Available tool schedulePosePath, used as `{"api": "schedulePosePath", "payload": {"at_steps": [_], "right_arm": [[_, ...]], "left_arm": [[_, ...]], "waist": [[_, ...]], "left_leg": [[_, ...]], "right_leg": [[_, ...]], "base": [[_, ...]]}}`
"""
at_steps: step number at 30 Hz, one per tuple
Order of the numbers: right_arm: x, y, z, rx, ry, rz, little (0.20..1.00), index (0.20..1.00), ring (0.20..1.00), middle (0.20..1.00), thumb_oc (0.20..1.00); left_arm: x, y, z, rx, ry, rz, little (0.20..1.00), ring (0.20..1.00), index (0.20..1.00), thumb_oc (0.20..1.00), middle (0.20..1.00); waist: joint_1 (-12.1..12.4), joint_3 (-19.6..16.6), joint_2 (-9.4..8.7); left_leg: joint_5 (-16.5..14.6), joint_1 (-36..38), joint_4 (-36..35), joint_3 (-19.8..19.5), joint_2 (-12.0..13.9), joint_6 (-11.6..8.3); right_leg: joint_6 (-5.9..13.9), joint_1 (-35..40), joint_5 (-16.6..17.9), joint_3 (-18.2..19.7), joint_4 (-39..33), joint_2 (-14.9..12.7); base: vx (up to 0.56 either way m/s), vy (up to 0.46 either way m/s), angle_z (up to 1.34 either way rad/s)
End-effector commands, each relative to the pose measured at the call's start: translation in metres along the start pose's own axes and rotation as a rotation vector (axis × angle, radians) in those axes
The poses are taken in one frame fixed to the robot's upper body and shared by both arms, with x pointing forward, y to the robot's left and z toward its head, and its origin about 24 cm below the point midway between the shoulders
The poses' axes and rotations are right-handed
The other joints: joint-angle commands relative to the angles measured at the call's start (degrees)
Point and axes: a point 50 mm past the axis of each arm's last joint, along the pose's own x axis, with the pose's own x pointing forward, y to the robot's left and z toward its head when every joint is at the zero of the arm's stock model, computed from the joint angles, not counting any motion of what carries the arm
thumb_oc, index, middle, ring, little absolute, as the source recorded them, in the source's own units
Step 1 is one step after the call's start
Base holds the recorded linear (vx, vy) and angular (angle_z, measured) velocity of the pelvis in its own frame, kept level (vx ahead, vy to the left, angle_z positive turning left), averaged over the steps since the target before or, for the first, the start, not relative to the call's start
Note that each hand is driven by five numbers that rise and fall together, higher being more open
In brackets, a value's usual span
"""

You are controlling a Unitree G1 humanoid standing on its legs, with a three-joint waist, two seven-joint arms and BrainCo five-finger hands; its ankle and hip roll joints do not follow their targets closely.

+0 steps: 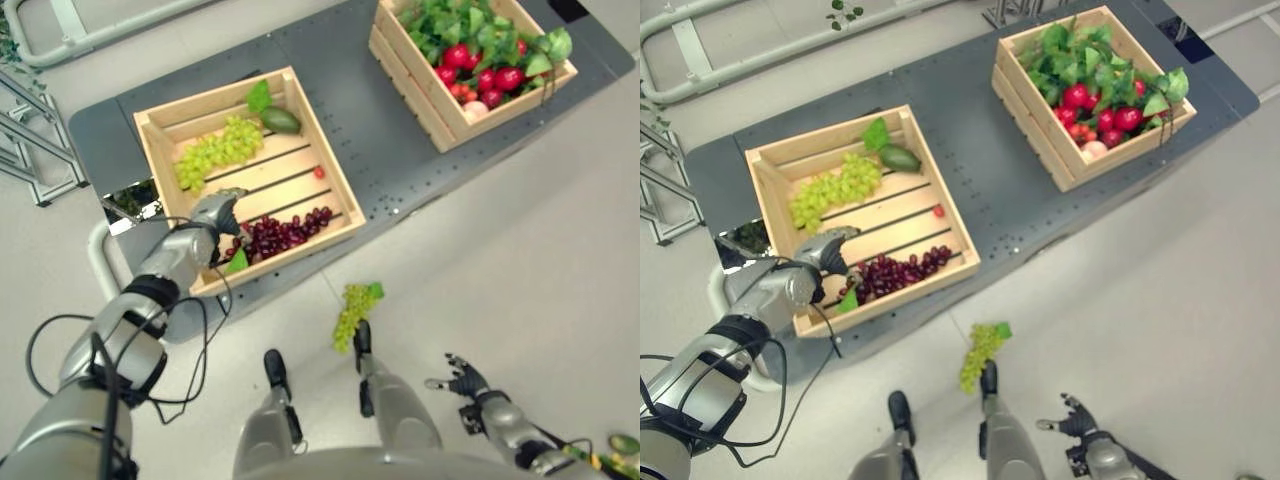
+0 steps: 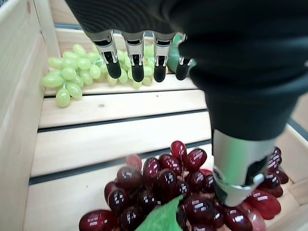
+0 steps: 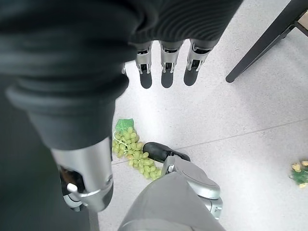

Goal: Pick up the fruits from the basket on one side to the basket on the other side

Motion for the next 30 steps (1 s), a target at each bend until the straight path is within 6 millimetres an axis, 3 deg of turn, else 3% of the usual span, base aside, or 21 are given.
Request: {"api": "schedulePosePath", "payload": {"at_steps": [1, 13, 21, 30], "right_arm": [[0.000, -0.006, 0.007, 0.002, -0.049, -0.022, 1.000, 1.000, 1.000, 1.000, 1.000], [0.000, -0.008, 0.007, 0.000, -0.053, -0.035, 1.000, 1.000, 1.000, 1.000, 1.000], [0.003, -0.011, 0.021, 0.029, -0.096, -0.059, 1.000, 1.000, 1.000, 1.000, 1.000], [0.005, -0.013, 0.033, 0.051, -0.145, -0.067, 1.000, 1.000, 1.000, 1.000, 1.000]], "left_arm": [[0.002, 0.007, -0.006, -0.059, 0.039, 0.052, 1.000, 1.000, 1.000, 1.000, 1.000], [-0.001, -0.034, 0.008, -0.060, 0.016, -0.069, 1.000, 1.000, 1.000, 1.000, 1.000], [-0.014, -0.066, -0.006, -0.030, 0.079, -0.161, 1.000, 1.000, 1.000, 1.000, 1.000], [-0.029, -0.087, -0.028, -0.022, 0.156, -0.224, 1.000, 1.000, 1.000, 1.000, 1.000]], "waist": [[-0.75, -1.43, -1.08], [-1.31, -2.03, -1.73], [-1.82, -0.86, -2.37], [-2.39, 0.12, -3.04]], "left_leg": [[-5.06, -5.49, 11.08, -1.45, 0.53, 0.97], [-5.41, -5.55, 11.16, -0.36, 0.89, 0.62], [-4.95, -7.27, 11.45, 0.33, 1.45, 0.50], [-4.22, -8.35, 10.94, 0.87, 1.89, 0.38]], "right_leg": [[2.95, -3.51, -2.74, 1.06, 7.34, -0.37], [2.76, -4.24, -2.12, 2.55, 6.43, 0.24], [2.57, -6.25, -1.31, 3.14, 6.54, 1.03], [2.44, -7.97, -0.94, 3.57, 6.74, 1.99]], "base": [[-0.01, 0.007, -0.15], [-0.01, -0.004, -0.08], [-0.03, -0.016, -0.07], [-0.02, -0.018, -0.07]]}}
